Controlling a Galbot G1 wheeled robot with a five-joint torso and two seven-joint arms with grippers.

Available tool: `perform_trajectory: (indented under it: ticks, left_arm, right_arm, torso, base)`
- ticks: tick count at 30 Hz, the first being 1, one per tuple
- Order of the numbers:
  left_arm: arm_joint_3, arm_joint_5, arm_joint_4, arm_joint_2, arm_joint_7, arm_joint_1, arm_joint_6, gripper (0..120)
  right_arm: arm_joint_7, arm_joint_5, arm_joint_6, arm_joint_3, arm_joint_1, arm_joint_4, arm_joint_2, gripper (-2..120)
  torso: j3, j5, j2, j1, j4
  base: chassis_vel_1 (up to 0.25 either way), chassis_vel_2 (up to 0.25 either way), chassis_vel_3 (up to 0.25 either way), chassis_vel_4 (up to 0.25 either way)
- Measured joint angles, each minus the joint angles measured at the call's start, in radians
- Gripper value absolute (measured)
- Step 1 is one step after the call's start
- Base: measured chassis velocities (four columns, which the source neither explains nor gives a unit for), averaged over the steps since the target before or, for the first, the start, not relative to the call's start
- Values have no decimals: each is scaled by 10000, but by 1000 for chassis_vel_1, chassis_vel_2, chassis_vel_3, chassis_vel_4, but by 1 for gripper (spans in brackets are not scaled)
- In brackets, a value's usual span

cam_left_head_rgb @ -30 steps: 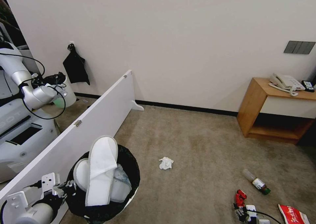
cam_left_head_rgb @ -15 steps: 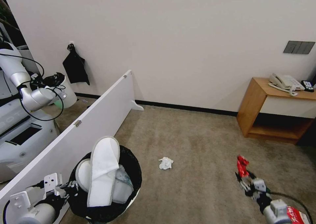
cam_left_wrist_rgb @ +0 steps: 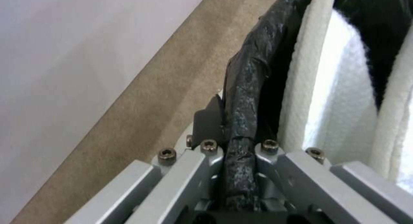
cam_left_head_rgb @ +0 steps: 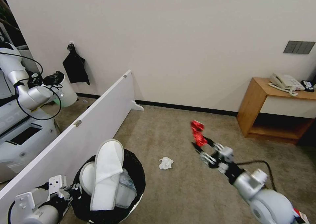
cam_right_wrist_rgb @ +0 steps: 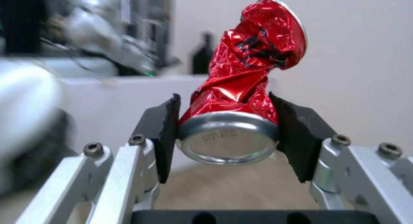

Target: Pick up the trash bin, then pick up the garbage from the floor and place it into the trash bin.

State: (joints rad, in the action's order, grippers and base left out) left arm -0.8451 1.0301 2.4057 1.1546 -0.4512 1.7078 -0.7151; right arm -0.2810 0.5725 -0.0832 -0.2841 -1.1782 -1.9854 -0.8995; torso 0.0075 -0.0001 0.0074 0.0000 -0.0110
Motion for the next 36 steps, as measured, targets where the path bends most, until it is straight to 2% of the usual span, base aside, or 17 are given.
perform_trajectory:
  ticks: [1,2,4,14,23,36]
  left_arm:
    - [11,-2,1,27,-3,3,-5,2]
    - [11,-2,1,27,-3,3,-5,2]
    - [12,-19,1,39,-7,12,-18,2]
    - [-37,-15,17,86,-10,65,-32,2]
    - [-66,-14,45,145,10,90,-38,2]
    - [-101,4,75,186,9,48,-44,2]
  right_arm:
    - [-84,174,-57,750,638,104,-70,50]
    - [-84,174,-57,750,638,104,-70,50]
    - [-314,460,-299,2113,1667,381,-314,50]
    - [-1248,1157,-713,4601,3523,908,-835,50]
    - [-1985,1346,-866,5845,4334,1147,-903,50]
    - [-2513,1303,-923,6767,4401,1121,-571,50]
  torso:
    - [-1,-3,0,0,3]
    - [-1,-3,0,0,3]
    - [0,2,0,0,4]
    - [0,-2,0,0,0]
    - [-1,0,0,0,1]
    - [-1,1,0,0,0]
  base:
    - [0,0,0,0]
    - [0,0,0,0]
    - [0,0,0,0]
    - [0,0,0,0]
    - [0,0,0,0]
    - [0,0,0,0]
